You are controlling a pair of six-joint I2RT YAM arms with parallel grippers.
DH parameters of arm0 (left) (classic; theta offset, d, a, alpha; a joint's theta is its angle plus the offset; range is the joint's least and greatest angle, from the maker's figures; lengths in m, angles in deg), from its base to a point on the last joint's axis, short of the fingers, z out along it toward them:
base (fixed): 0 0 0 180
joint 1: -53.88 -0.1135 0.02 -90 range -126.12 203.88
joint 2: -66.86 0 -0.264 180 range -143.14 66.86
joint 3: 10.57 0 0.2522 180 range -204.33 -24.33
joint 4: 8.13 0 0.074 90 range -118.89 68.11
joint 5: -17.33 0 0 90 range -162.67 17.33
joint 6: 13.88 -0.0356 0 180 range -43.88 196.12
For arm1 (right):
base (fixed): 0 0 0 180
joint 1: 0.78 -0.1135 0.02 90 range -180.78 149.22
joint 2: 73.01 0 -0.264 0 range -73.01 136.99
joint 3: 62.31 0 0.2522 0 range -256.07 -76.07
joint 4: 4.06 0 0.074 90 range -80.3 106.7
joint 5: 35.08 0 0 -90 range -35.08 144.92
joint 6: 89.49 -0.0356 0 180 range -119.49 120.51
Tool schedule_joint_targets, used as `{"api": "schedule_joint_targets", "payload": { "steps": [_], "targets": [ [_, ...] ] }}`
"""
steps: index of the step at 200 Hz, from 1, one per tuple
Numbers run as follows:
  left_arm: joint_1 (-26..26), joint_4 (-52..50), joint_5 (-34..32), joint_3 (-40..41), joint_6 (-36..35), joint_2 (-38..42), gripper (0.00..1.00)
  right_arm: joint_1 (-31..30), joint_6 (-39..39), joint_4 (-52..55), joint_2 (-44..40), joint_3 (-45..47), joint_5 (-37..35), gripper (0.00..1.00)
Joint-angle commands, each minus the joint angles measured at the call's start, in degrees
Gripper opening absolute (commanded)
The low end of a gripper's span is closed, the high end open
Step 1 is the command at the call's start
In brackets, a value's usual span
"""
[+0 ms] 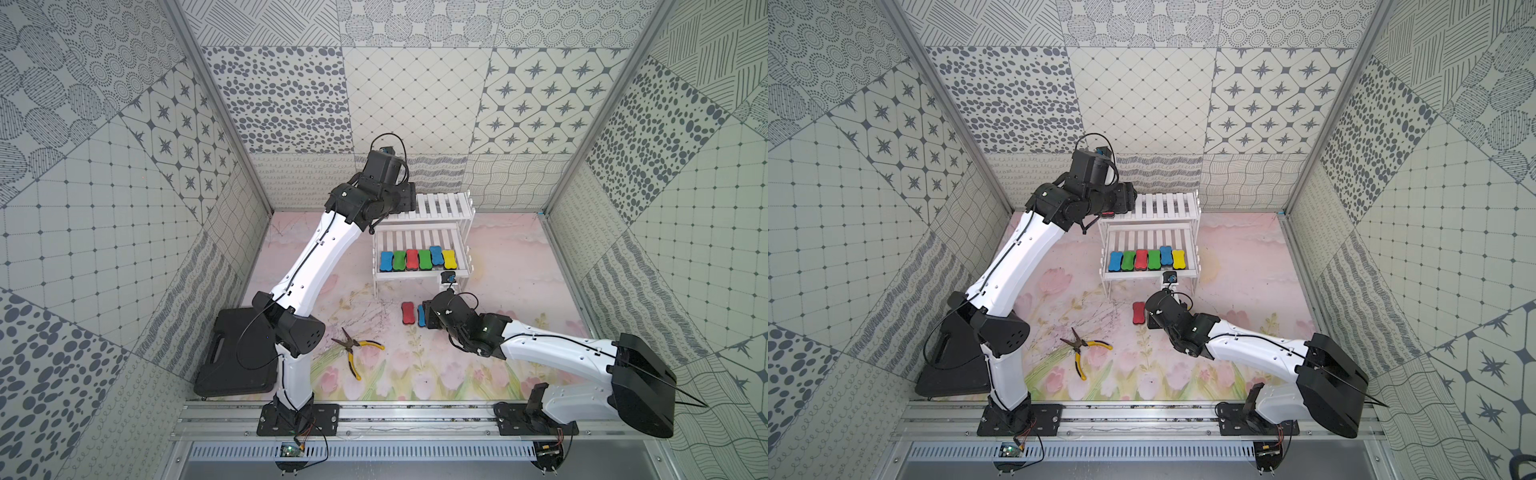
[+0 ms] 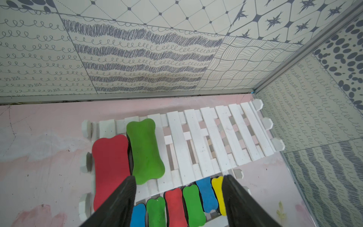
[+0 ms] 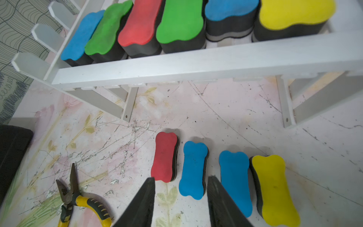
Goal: Remove the whiteboard erasers from the shelf
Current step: Pick up the whiteboard eraser from the shelf.
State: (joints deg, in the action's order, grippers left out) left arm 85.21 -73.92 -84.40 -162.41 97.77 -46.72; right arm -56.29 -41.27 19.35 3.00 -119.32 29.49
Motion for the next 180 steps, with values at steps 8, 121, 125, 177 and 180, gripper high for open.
{"api": "schedule_joint_targets", "payload": {
  "steps": [8,121,125,177,180],
  "targets": [
    [0.1,-3.1,-6.4,-6.1,-4.2,-5.5,0.7,0.9,-1.1,-1.0,-1.7,1.3,0.8,0.47],
    [0.1,-4.0,-9.4,-5.9,-3.1,-8.2,0.7,2.7,-2.0,-1.5,-1.3,2.2,1.9,0.47],
    [0.2,-4.1,-9.4,-5.9,-3.2,-8.3,0.7,2.7,-2.0,-1.5,-1.3,2.2,1.9,0.47],
    [0.6,-4.2,-8.1,-5.9,-3.7,-9.2,0.67,3.2,-2.4,-1.7,-1.2,2.7,2.1,0.47],
    [0.7,-4.2,-8.0,-5.9,-3.8,-9.2,0.67,3.3,-2.5,-1.8,-1.1,2.7,2.1,0.47]
  ]
}}
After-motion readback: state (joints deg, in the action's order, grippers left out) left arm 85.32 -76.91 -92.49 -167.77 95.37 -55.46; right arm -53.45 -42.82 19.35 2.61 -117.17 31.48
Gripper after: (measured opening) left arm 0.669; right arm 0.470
